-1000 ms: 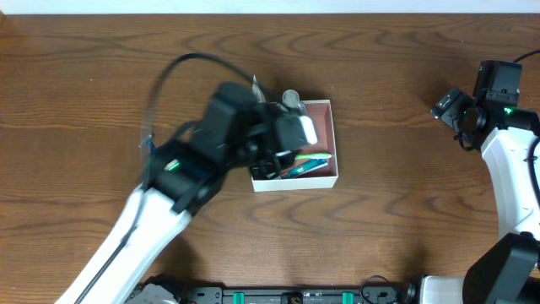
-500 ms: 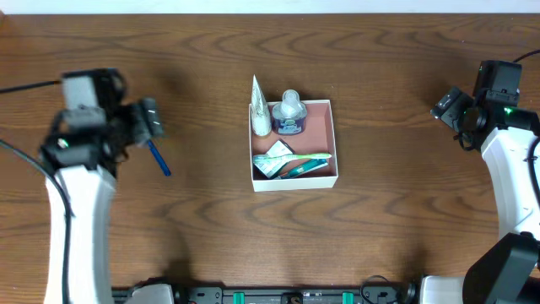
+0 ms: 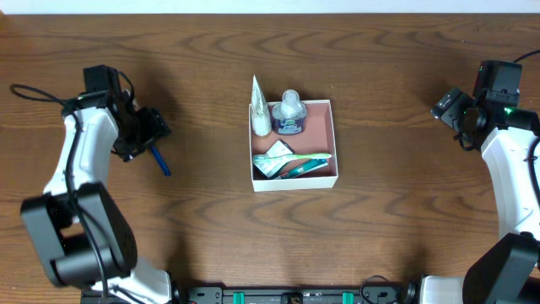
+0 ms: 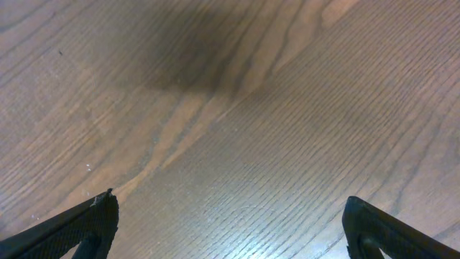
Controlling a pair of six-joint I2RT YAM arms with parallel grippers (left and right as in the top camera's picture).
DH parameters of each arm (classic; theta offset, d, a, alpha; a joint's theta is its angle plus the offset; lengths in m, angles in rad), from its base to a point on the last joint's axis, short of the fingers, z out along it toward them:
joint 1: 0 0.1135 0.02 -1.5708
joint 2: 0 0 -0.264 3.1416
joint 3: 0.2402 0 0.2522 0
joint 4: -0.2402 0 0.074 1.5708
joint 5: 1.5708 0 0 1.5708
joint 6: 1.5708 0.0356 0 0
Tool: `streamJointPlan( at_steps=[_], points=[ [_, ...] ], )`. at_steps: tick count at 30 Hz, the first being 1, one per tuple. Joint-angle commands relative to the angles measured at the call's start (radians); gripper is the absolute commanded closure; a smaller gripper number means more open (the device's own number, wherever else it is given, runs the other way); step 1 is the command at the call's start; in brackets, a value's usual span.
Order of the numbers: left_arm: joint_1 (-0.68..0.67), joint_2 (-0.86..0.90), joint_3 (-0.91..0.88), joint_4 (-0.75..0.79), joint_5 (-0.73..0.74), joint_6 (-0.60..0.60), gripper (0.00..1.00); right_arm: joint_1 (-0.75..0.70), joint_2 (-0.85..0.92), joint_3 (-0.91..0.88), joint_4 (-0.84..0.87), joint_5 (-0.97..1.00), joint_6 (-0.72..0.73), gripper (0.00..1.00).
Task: Pack container
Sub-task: 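Move the left gripper to the blue razor and grasp it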
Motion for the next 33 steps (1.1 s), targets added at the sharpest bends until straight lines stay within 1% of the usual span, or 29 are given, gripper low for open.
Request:
streamJointPlan(
  at_steps=[1, 9, 12, 13, 15, 20, 27, 28, 30, 32, 33],
  points=[
    [0.0, 0.061, -0.003, -0.01, 0.02, -0.074, 0.28, -0.003, 0.006, 0.005, -0.001, 0.005, 0.011, 0.01],
    [0.0, 0.134, -0.004, -0.038, 0.026, -0.069, 0.28, -0.003, 0.006, 0.005, 0.0, 0.005, 0.011, 0.01],
    [0.0, 0.145, -0.004, -0.039, 0.003, -0.069, 0.28, -0.003, 0.006, 0.005, -0.001, 0.005, 0.011, 0.01],
    [0.0, 0.146, -0.004, -0.041, -0.007, -0.069, 0.33, -0.003, 0.006, 0.005, -0.001, 0.005, 0.011, 0.01],
    [0.0, 0.155, -0.004, -0.046, -0.023, -0.066, 0.38, -0.003, 0.006, 0.005, -0.001, 0.005, 0.011, 0.01],
    [0.0, 0.179, -0.008, -0.055, -0.07, -0.058, 0.39, -0.003, 0.006, 0.005, -0.001, 0.005, 0.011, 0.01],
    [0.0, 0.216, -0.019, -0.047, -0.071, -0.058, 0.4, -0.003, 0.006, 0.005, -0.001, 0.005, 0.011, 0.01],
    [0.0, 0.224, -0.019, -0.047, -0.071, -0.058, 0.44, -0.003, 0.006, 0.005, -0.001, 0.005, 0.011, 0.01],
    [0.0, 0.244, -0.019, -0.044, -0.071, -0.058, 0.59, -0.003, 0.006, 0.005, -0.001, 0.005, 0.011, 0.01],
    [0.0, 0.26, -0.019, -0.043, -0.071, -0.058, 0.65, -0.003, 0.006, 0.005, -0.001, 0.005, 0.011, 0.01],
    [0.0, 0.27, -0.019, -0.04, -0.071, -0.058, 0.7, -0.003, 0.006, 0.005, -0.001, 0.005, 0.011, 0.01]
  ],
)
